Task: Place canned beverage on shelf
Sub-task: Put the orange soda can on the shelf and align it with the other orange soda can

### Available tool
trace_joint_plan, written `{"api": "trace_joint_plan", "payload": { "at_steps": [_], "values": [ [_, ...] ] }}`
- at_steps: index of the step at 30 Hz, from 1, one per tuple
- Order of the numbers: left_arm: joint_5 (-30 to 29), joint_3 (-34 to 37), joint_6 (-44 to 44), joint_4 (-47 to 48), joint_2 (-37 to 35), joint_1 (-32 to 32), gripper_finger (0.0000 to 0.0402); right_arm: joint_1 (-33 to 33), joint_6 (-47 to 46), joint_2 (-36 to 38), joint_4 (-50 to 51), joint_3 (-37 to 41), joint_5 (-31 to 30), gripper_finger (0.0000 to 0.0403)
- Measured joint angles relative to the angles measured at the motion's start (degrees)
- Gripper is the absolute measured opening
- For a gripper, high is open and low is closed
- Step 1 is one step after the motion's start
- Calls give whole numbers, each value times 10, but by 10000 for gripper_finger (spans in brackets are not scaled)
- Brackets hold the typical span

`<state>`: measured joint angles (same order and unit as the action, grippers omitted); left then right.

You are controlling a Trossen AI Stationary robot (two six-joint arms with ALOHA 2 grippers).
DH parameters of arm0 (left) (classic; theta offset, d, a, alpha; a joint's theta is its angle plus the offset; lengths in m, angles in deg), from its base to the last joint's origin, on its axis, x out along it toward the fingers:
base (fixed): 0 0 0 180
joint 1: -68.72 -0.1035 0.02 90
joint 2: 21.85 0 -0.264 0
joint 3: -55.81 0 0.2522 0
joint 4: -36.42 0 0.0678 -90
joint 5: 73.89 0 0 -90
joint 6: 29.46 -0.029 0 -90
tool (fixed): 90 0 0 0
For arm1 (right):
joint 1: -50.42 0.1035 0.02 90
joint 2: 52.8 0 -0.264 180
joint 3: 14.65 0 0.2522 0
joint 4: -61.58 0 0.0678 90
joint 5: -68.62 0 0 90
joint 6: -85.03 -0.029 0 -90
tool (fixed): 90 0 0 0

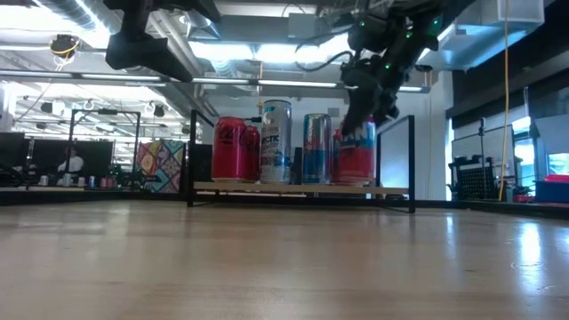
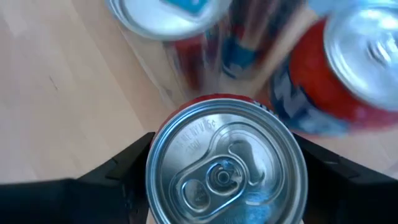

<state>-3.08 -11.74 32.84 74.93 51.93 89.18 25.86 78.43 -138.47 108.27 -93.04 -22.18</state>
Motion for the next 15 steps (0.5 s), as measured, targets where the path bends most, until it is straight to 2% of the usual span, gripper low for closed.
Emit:
{"api": "trace_joint_plan", "payload": {
  "at_steps": [12, 15],
  "values": [
    [-6, 0, -1, 0, 0, -1, 365, -3, 26, -17, -14, -1, -23, 274],
    [-6, 0, -4, 0, 0, -1, 365, -4, 31, -17, -18, -1, -31, 288]
  ]
}}
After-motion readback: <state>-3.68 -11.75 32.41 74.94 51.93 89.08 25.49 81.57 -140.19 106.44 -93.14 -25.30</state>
